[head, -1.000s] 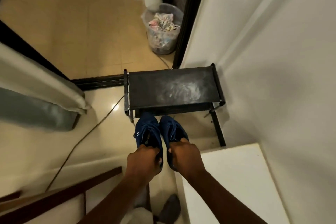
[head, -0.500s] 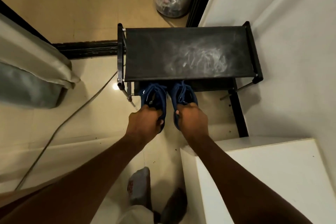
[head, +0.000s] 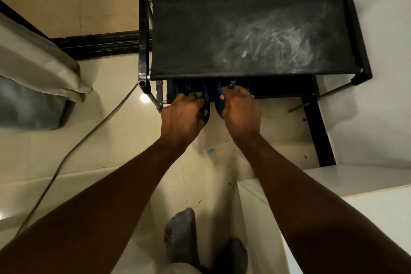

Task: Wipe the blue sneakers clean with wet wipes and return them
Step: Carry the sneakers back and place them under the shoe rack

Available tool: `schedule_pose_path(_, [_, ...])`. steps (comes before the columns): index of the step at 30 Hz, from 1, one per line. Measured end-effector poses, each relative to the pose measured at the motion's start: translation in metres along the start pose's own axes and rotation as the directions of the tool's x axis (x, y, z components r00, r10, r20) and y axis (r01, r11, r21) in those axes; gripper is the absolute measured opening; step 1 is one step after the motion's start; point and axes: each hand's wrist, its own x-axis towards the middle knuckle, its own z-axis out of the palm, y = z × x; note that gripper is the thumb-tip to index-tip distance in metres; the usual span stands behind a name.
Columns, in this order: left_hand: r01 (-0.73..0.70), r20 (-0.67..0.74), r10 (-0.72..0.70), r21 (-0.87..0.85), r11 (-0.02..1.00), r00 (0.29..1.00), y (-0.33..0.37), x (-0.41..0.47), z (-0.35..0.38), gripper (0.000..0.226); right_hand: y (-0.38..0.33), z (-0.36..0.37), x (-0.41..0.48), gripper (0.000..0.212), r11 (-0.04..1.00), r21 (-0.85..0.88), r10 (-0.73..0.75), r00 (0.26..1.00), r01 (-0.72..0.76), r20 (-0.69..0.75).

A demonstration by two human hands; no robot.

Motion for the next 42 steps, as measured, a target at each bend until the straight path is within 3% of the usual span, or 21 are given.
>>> schedule_pose_path(4, [-0.018, -0.034, 0.019, 0.013, 1.000, 0.999, -0.016, 0.013, 0.007, 0.015, -0.003, 0.013, 0.016, 0.012, 0.999, -0.035, -0.033, 0.998, 0.031, -0.051])
schedule_pose_path(18, [-0.087, 0.025, 0.086, 0.084, 0.993, 0.996, -0.032, 0.034, 0.030, 0.021, 0.009, 0.049, 0.026, 0.024, 0.984, -0.148, -0.080, 0.991, 0.095, 0.105])
schedule_pose_path(27, [-0.062, 0.145, 0.049, 0.083, 0.995, 0.988, -0.030, 0.032, 0.021, 0.043, -0.002, 0.042, 0.019, 0.056, 0.965, -0.225, -0.075, 0.966, 0.132, 0.246])
schedule_pose_path(32, [-0.073, -0.008, 0.073, -0.029, 0.997, 0.997, -0.029, 0.027, 0.000, 0.032, 0.002, 0.037, 0.020, 0.046, 0.957, -0.243, -0.101, 0.968, 0.158, 0.232])
schedule_pose_path(36, [0.024, 0.016, -0.021, -0.211, 0.977, 1.000, -0.041, 0.027, -0.006, 0.031, 0.002, 0.032, 0.020, 0.034, 0.974, -0.157, -0.140, 0.981, 0.161, 0.136])
schedule_pose_path(37, [0.120, 0.027, -0.118, -0.349, 0.929, 0.993, -0.042, 0.026, -0.007, 0.032, 0.000, 0.028, 0.019, 0.031, 0.996, -0.029, -0.082, 0.995, 0.084, 0.058])
schedule_pose_path(38, [0.252, 0.071, -0.255, -0.539, 0.804, 0.964, -0.041, 0.027, -0.009, 0.033, -0.006, 0.024, 0.018, 0.028, 0.984, 0.175, 0.044, 0.999, -0.040, -0.018])
schedule_pose_path(39, [0.382, 0.176, -0.387, -0.733, 0.562, 0.905, -0.039, 0.027, -0.014, 0.034, -0.011, 0.018, 0.017, 0.025, 0.885, 0.428, 0.225, 0.973, -0.184, -0.047])
schedule_pose_path(40, [0.456, 0.325, -0.444, -0.860, 0.230, 0.835, -0.035, 0.029, -0.022, 0.034, -0.017, 0.010, 0.019, 0.022, 0.667, 0.677, 0.410, 0.912, -0.310, 0.015])
schedule_pose_path(41, [0.468, 0.464, -0.408, -0.878, -0.097, 0.786, -0.031, 0.030, -0.029, 0.036, -0.022, 0.000, 0.023, 0.019, 0.350, 0.848, 0.532, 0.830, -0.398, 0.170])
schedule_pose_path(42, [0.439, 0.542, -0.338, -0.833, -0.336, 0.769, -0.028, 0.033, -0.037, 0.039, -0.027, -0.009, 0.028, 0.019, 0.028, 0.899, 0.544, 0.761, -0.437, 0.353])
